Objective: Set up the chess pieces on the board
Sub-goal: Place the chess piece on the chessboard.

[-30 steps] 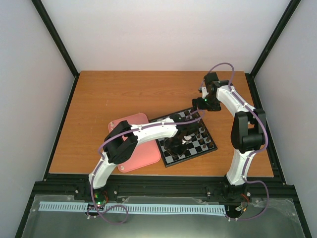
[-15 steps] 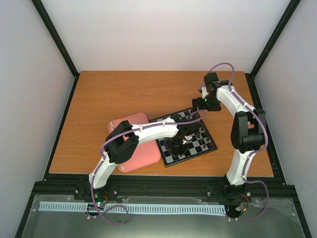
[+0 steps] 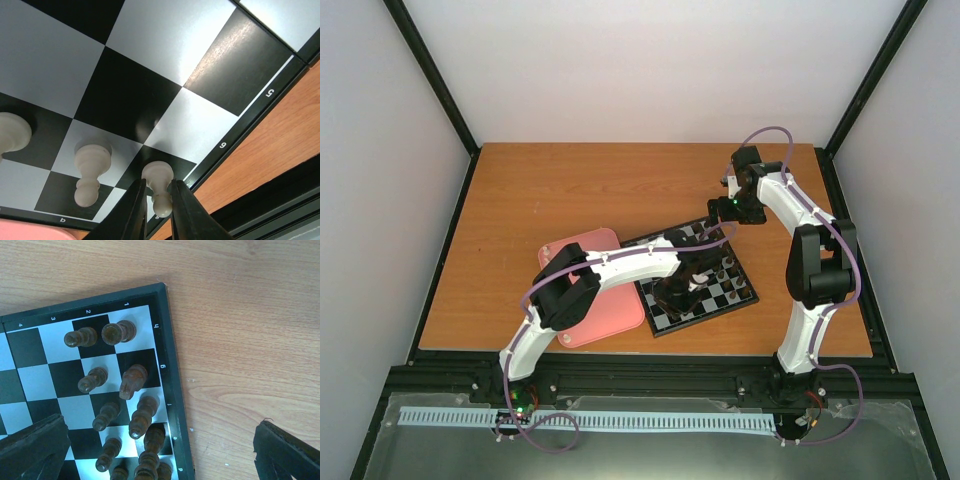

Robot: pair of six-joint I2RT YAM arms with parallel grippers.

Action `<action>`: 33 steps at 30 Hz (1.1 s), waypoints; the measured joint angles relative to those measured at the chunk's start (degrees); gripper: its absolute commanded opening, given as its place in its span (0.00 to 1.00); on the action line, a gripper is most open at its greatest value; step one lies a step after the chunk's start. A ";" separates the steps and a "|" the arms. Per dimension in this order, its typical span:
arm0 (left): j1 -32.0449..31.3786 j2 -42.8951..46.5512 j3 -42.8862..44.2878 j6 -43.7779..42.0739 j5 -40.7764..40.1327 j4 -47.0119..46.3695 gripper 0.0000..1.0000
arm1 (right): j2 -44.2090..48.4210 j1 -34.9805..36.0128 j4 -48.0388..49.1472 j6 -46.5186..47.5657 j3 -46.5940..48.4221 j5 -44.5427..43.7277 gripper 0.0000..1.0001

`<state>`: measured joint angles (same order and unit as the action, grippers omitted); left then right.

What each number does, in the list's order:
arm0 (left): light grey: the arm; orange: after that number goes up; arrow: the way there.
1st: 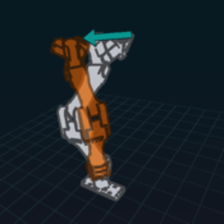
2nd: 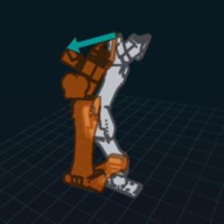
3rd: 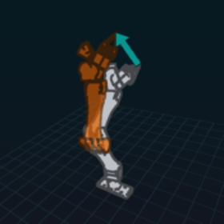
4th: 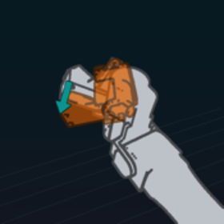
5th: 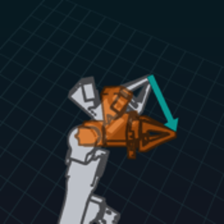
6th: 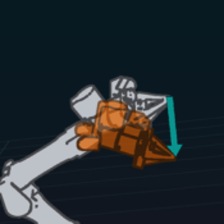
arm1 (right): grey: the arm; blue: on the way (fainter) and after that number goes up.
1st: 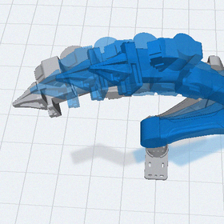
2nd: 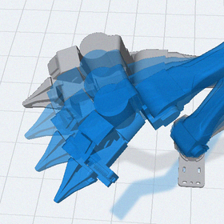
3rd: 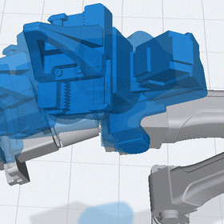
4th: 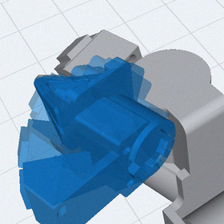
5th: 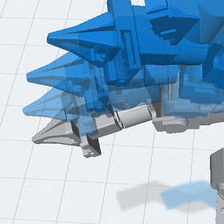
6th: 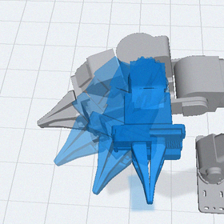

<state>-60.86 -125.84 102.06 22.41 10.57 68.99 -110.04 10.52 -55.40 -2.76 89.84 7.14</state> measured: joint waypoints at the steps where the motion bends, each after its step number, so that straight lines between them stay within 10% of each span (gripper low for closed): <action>1: 0.00 0.00 -0.02 0.00 0.02 0.04 0.16 | 0.00 0.00 0.00 0.00 0.00 0.00 1.00; 22: 0.00 1.20 -0.33 -0.26 0.39 0.68 0.32 | 0.00 0.00 0.00 0.00 0.00 0.02 1.00; 33: 0.00 6.71 7.72 -0.24 -0.17 5.68 0.97 | 0.00 0.00 -0.07 0.00 0.11 -0.13 1.00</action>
<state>-60.86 -119.13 109.78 22.17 10.39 74.67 -110.04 10.52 -55.46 -2.76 89.95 7.01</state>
